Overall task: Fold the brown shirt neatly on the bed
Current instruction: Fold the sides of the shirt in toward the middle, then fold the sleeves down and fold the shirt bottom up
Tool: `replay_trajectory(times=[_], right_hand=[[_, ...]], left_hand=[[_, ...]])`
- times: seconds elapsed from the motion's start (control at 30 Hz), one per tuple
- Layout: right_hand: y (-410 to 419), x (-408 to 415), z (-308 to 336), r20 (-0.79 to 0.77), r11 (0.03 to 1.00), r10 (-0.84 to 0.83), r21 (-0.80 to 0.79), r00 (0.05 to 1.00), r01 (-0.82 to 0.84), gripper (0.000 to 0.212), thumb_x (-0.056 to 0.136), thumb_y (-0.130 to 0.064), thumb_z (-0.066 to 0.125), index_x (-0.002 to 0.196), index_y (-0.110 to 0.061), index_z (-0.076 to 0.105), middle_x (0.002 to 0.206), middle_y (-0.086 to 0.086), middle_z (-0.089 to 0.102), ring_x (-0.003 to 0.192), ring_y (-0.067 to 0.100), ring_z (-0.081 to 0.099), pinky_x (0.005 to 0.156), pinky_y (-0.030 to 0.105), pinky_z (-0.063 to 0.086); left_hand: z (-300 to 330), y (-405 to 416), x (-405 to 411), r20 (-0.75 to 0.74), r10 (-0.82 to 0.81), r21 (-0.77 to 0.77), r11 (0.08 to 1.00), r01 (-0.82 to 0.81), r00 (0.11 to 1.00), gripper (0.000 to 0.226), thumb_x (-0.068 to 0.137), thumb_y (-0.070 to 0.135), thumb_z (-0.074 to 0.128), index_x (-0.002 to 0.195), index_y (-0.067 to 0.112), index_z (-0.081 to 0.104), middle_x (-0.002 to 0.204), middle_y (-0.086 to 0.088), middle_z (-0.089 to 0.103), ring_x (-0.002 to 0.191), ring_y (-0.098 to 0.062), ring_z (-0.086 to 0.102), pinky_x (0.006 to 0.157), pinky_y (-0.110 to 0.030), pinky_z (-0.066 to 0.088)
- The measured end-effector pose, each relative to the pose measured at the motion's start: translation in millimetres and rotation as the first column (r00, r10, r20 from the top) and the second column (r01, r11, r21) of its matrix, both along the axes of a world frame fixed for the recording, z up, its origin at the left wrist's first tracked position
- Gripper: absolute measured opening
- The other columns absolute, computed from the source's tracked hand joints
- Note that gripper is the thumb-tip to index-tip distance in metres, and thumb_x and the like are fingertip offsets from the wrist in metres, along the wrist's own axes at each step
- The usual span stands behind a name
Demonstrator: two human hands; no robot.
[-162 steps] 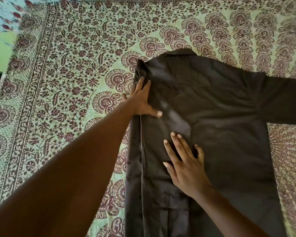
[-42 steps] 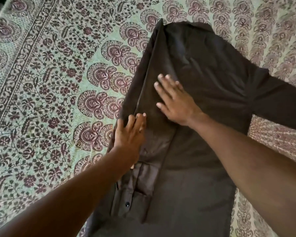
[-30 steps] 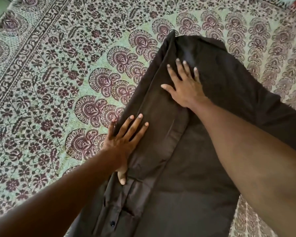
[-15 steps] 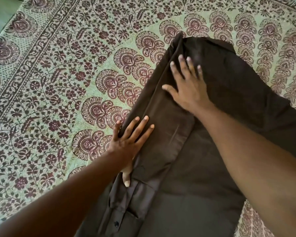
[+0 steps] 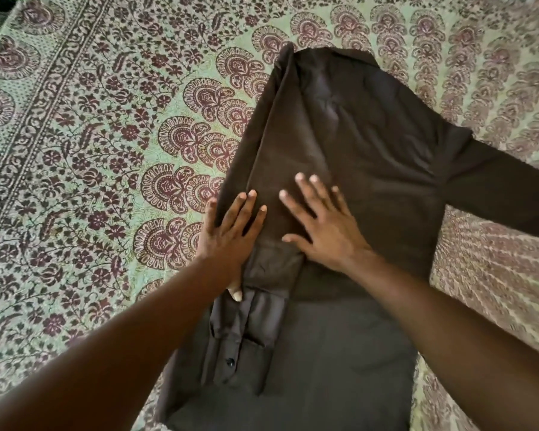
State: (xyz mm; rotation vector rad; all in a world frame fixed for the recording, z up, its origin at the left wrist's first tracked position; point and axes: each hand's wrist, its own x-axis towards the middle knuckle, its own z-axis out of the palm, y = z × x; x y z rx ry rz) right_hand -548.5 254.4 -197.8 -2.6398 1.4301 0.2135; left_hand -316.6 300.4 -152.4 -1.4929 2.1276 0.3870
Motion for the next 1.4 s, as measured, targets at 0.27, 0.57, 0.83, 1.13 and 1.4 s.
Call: replay_trajectory(times=[0.27,0.57,0.83,1.13,1.4], right_hand=[[99.4,-2.6,2.8,0.117,0.986,-0.108,0.14,0.987,0.091,0.07,0.102,-0.067,0.03,0.164,-0.037,0.017,0.174,0.004,-0.003,0.161,0.027,-0.004,0.127,0.055,0.014],[113.7,-87.9,22.6,0.663,0.774,-0.565,0.22,0.491,0.593,0.031,0.095,-0.023,0.066,0.121,-0.006,0.072,0.134,0.009,0.064,0.119,0.024,0.066,0.101,0.034,0.052],[122.7,-245.7,27.6,0.601,0.624,-0.696,0.238,0.392,0.744,0.027,0.091,-0.003,0.067,0.116,-0.008,0.072,0.137,0.011,0.054,0.113,0.015,0.061,0.098,0.026,0.053],[111.0,-439.4,51.2,0.658,0.08,-0.742,0.276,-0.128,0.958,0.018,0.09,0.001,0.07,0.107,-0.003,0.071,0.122,0.016,0.057,0.102,0.011,0.056,0.078,-0.007,0.032],[66.8,-562.8,6.2,0.555,-0.445,-0.579,0.398,-0.597,0.802,0.067,0.085,-0.043,0.075,0.141,-0.013,0.057,0.139,0.014,0.06,0.123,0.03,0.058,0.095,0.05,0.05]], left_hand=[[15.5,15.4,-6.4,0.059,-0.033,0.058,0.998,0.03,0.998,0.148,0.067,0.061,0.085,0.159,0.014,-0.021,0.166,-0.012,-0.029,0.157,-0.029,-0.017,0.124,-0.058,0.006],[46.8,9.2,-95.3,-0.278,0.044,-0.113,0.991,-0.078,0.959,0.072,0.087,0.043,0.072,0.146,0.02,0.04,0.165,0.002,0.021,0.154,-0.021,0.021,0.113,-0.051,0.034],[50.9,-10.3,-298.9,-0.497,0.065,-0.076,0.99,-0.118,0.865,0.05,0.09,0.029,0.067,0.135,0.019,0.048,0.133,-0.003,0.058,0.126,-0.029,0.054,0.102,-0.047,0.044],[21.3,-51.7,-519.1,-0.456,-0.175,-0.096,0.985,0.147,0.873,0.088,0.09,0.038,0.072,0.159,0.025,0.019,0.172,0.001,0.003,0.158,-0.027,0.008,0.122,-0.053,0.022],[-40.7,-96.4,-586.6,-0.381,-0.322,0.017,0.935,0.355,0.867,0.112,0.082,0.07,0.065,0.159,0.044,-0.011,0.164,0.016,-0.034,0.154,-0.022,-0.028,0.122,-0.064,-0.003]])
